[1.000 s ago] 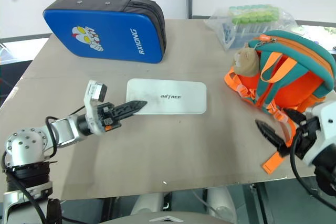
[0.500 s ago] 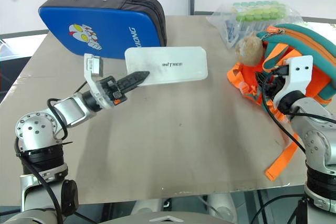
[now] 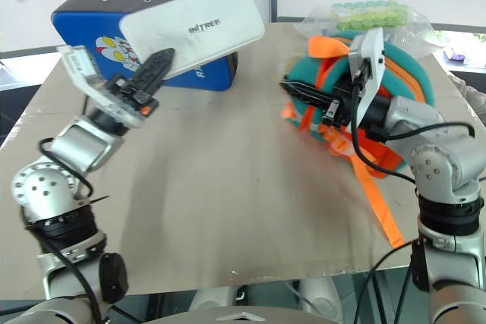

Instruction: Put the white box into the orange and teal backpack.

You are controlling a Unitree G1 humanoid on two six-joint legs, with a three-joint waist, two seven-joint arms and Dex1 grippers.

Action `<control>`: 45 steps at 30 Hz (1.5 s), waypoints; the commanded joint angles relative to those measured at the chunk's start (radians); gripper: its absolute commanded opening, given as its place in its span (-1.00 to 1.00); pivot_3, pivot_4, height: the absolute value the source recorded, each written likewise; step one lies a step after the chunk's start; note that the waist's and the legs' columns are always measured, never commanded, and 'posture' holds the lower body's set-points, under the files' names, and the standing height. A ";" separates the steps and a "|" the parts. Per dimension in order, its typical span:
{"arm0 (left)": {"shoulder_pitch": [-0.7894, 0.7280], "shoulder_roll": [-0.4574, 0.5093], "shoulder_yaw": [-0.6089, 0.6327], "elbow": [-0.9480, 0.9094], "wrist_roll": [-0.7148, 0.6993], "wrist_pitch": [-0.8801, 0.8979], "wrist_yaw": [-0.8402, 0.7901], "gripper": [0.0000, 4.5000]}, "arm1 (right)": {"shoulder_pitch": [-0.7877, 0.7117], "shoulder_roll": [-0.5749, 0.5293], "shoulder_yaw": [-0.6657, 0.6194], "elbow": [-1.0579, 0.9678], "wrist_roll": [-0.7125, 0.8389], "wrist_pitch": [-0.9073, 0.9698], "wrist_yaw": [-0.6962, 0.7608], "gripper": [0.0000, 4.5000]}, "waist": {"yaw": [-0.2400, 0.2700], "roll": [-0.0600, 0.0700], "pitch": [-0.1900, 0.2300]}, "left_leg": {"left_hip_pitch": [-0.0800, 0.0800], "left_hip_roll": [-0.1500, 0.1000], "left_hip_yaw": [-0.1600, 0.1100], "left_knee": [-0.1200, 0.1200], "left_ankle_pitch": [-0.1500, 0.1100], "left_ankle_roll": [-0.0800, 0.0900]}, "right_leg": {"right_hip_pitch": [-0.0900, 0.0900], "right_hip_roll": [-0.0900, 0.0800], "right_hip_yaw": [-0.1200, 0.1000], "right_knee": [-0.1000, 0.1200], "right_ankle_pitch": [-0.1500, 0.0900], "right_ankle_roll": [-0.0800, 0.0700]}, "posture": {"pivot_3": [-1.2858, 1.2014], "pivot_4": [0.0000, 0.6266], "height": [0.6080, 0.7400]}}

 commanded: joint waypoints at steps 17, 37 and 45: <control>0.322 0.280 0.265 -0.095 -0.194 0.025 -0.444 -0.47 | 0.052 -0.124 0.077 0.129 -0.196 -0.106 0.228 -0.99 | 0.000 0.000 0.000 | 0.002 0.000 0.002 -0.001 0.000 0.000 | 0.001 -0.001 0.000 -0.001 -0.002 -0.004 | 0.03 -0.52 1.00; 0.340 0.347 -0.021 -0.217 0.408 -0.251 -0.776 -0.47 | 0.003 -0.136 0.036 0.080 -0.125 -0.030 0.277 -0.99 | 0.012 0.001 0.001 | 0.001 -0.001 0.003 -0.001 0.000 0.000 | 0.001 -0.001 0.000 -0.001 -0.002 -0.004 | 0.03 -0.52 1.00; 0.073 0.392 -0.222 -0.149 0.567 -0.252 -0.775 -0.47 | 0.033 -0.152 0.034 0.058 -0.106 -0.046 0.300 -0.99 | 0.012 0.001 0.001 | 0.001 -0.001 0.003 -0.001 0.000 0.000 | 0.001 -0.001 0.000 -0.002 -0.002 -0.003 | 0.03 -0.52 1.00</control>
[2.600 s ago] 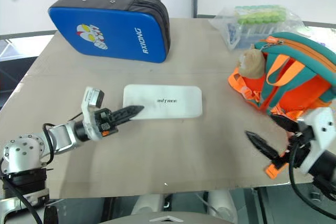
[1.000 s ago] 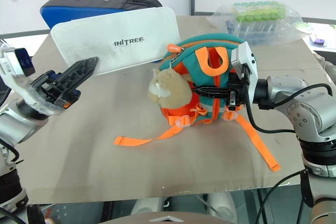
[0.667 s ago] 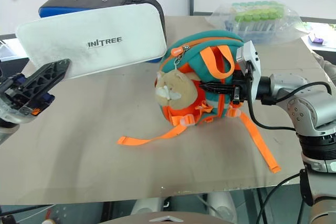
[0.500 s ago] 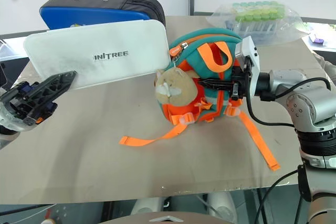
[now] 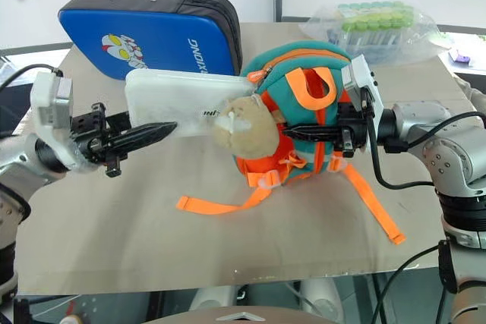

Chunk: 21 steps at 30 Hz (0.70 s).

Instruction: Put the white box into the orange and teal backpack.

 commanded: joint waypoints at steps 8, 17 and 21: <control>-0.441 -0.194 -0.465 0.041 0.272 0.085 0.164 -0.47 | 0.021 0.049 -0.023 -0.085 -0.006 -0.049 -0.060 -0.99 | 0.014 0.000 0.000 | -0.002 0.000 -0.001 0.004 0.000 0.000 | 0.001 0.000 -0.001 0.001 0.002 0.004 | 0.03 -0.52 1.00; -0.384 -0.222 -0.348 0.140 0.262 0.040 0.101 0.94 | 0.023 0.102 0.020 -0.039 -0.129 -0.100 -0.161 -1.00 | -0.003 0.000 0.000 | -0.001 0.001 -0.001 0.005 0.000 0.000 | 0.000 0.002 0.000 0.004 0.002 0.003 | 0.03 -0.52 1.00; -0.278 -0.114 -0.085 0.143 -0.023 0.251 0.022 0.94 | 0.023 0.128 0.038 -0.014 -0.183 -0.129 -0.187 -1.00 | -0.016 0.001 0.001 | 0.000 0.001 -0.002 0.007 0.000 0.000 | 0.000 0.002 0.001 0.006 0.002 0.004 | 0.03 -0.52 1.00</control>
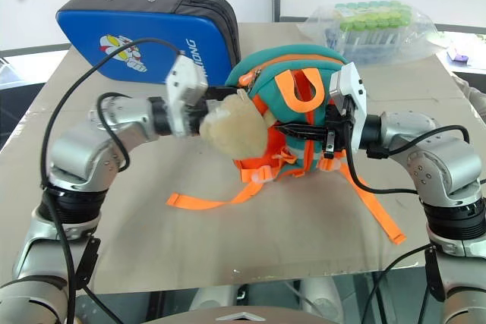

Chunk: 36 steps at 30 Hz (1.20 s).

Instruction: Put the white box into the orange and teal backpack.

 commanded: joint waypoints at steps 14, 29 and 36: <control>0.089 -0.111 0.165 -0.070 -0.883 0.398 0.596 0.94 | -0.038 0.035 0.007 -0.018 -0.026 -0.009 -0.019 -1.00 | 0.029 0.001 0.002 | 0.002 -0.002 -0.003 0.005 0.000 0.000 | 0.006 -0.004 0.001 0.000 0.001 0.002 | 0.03 -0.52 1.00; 0.055 -0.103 0.208 -0.019 -0.932 0.361 0.567 -0.50 | -0.031 0.075 -0.076 0.002 -0.034 -0.004 -0.182 -1.00 | 0.008 0.001 0.002 | 0.002 -0.002 -0.002 0.003 0.000 0.000 | 0.005 0.000 0.001 0.000 0.001 0.001 | 0.03 -0.52 1.00; 0.278 0.083 0.314 0.182 -0.687 0.317 0.313 -0.79 | -0.140 0.165 -0.226 0.187 -0.044 0.031 -0.459 -1.00 | -0.002 0.004 0.002 | 0.003 -0.001 0.000 0.002 0.000 0.000 | 0.004 0.001 0.003 0.001 0.001 0.000 | 0.03 -0.52 1.00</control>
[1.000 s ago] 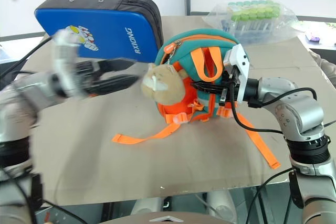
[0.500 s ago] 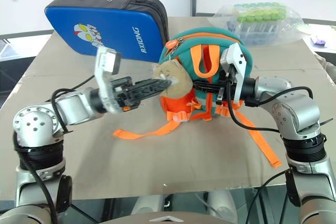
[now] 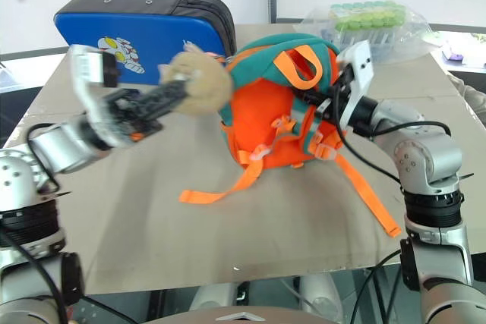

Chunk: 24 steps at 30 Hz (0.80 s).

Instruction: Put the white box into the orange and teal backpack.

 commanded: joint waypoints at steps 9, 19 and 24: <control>0.300 -0.046 -0.204 0.233 0.658 -0.247 -0.078 -0.79 | -0.145 0.062 -0.230 0.173 0.010 -0.045 -0.341 -1.00 | 0.018 0.000 0.000 | -0.003 -0.001 0.002 -0.001 0.000 0.000 | -0.001 -0.004 0.001 -0.003 -0.002 -0.003 | 0.03 -0.52 1.00; 0.129 -0.206 -0.259 0.234 0.793 -0.352 -0.039 -0.79 | -0.245 0.099 -0.460 0.161 0.233 -0.157 -0.595 -1.00 | 0.034 0.000 0.000 | -0.004 -0.002 0.000 0.000 0.000 0.000 | -0.001 -0.004 -0.001 -0.002 -0.001 -0.001 | 0.03 -0.52 1.00; 0.044 -0.216 -0.211 0.309 0.808 -0.365 -0.048 -0.79 | -0.226 0.069 -0.481 0.104 0.305 -0.142 -0.594 -1.00 | 0.022 0.000 0.000 | -0.017 -0.002 -0.001 0.002 0.000 0.000 | -0.012 -0.003 -0.002 -0.001 0.002 0.003 | 0.03 -0.52 1.00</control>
